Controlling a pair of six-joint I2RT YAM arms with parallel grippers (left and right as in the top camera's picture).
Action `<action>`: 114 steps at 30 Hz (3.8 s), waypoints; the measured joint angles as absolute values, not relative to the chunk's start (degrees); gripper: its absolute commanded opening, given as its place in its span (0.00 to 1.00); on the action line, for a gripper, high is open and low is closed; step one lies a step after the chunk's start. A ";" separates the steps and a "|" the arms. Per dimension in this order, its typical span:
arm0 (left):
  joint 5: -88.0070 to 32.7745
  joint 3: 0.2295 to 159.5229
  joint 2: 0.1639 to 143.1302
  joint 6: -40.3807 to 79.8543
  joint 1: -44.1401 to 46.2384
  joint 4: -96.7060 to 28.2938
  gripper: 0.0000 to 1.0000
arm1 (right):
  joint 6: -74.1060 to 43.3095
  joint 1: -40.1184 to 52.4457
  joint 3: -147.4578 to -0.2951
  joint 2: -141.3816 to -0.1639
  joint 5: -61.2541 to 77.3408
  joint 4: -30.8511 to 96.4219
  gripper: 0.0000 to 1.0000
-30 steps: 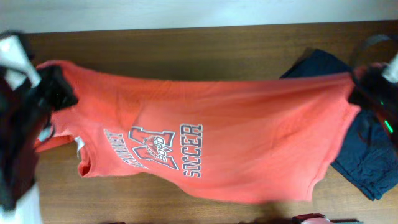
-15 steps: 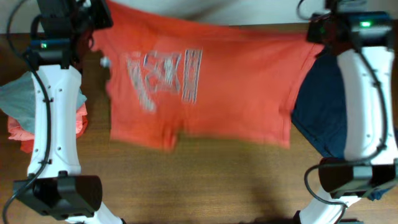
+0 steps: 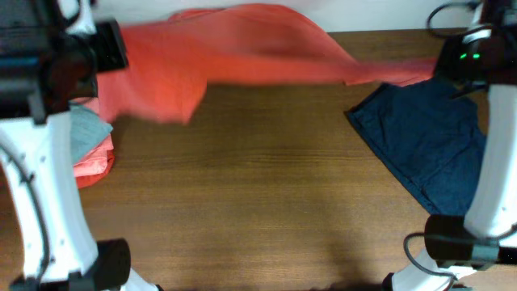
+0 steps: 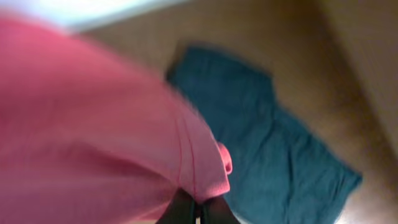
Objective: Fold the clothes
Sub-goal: 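Lift the T-shirt with both grippers and shake it out in the air, then lay the T-shirt flat on the table with both grippers holding the hem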
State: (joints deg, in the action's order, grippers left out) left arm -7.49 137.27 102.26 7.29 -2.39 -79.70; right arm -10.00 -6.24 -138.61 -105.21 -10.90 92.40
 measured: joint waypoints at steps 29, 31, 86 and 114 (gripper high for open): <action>-5.54 89.27 111.77 1.13 -2.92 -92.92 0.00 | -7.75 -6.26 -83.53 -104.53 -4.14 90.06 0.04; -5.34 85.45 111.79 1.54 -2.98 -91.70 0.00 | -7.73 -6.28 -79.61 -102.50 -3.11 88.84 0.04; -1.45 73.17 93.67 14.66 -2.98 -49.19 0.01 | -11.33 -6.35 -68.01 -92.86 -2.02 42.00 0.04; -1.48 73.17 98.30 14.74 -2.96 -35.94 0.10 | -11.29 -6.35 -68.01 -95.26 -2.02 37.08 0.06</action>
State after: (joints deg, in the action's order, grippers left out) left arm -1.48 73.17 98.30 14.74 -2.96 -35.94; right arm -11.29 -6.35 -68.01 -95.26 -2.02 37.08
